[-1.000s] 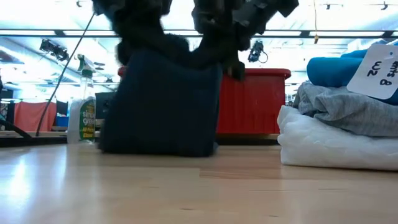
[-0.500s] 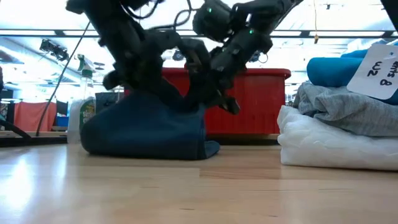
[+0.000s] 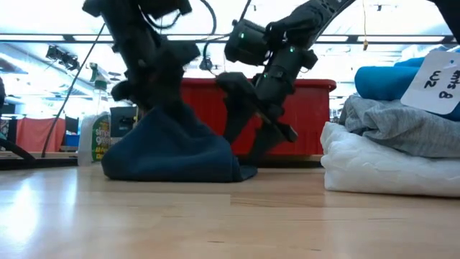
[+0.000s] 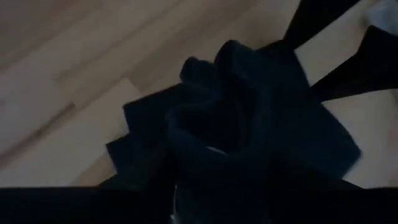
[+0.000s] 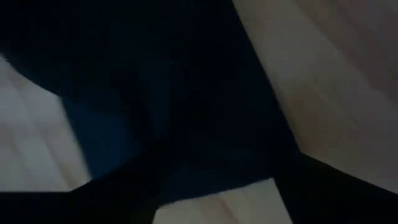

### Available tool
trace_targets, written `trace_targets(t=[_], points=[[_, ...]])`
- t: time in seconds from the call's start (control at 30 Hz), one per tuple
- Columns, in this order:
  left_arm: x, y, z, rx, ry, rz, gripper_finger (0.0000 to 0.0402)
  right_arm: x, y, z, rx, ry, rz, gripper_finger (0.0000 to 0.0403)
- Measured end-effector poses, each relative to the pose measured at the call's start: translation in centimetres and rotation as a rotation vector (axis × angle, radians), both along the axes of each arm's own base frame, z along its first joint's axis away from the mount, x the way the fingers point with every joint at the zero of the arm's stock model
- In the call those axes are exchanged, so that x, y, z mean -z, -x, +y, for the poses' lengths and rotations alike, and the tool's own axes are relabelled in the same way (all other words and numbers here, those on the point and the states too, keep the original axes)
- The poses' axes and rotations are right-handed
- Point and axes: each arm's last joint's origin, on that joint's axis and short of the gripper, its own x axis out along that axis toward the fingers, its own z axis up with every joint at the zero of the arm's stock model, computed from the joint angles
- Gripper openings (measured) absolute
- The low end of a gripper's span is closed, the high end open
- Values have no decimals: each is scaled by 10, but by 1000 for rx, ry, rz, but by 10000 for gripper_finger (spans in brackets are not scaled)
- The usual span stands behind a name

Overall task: Fold laundry
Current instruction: Fold the blue shorts on the table

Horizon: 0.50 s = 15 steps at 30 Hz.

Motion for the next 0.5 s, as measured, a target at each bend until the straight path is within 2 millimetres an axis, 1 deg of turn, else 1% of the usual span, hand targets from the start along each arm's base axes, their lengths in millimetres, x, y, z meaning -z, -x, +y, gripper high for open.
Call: trace_targets(t=[0.1,0.2,0.4,0.5], points=[[-14,6,4,17,-50,-36,227,-9,1,1,33,-1,-22,312],[-21,10,9,13,-118,-43,247,-16,1,3,60,-1,-45,318],[-19,15,13,18,-123,16,282,-28,4,9,111,-25,-59,311],[-17,17,11,1,-69,32,298,-32,5,17,130,-52,-56,307]])
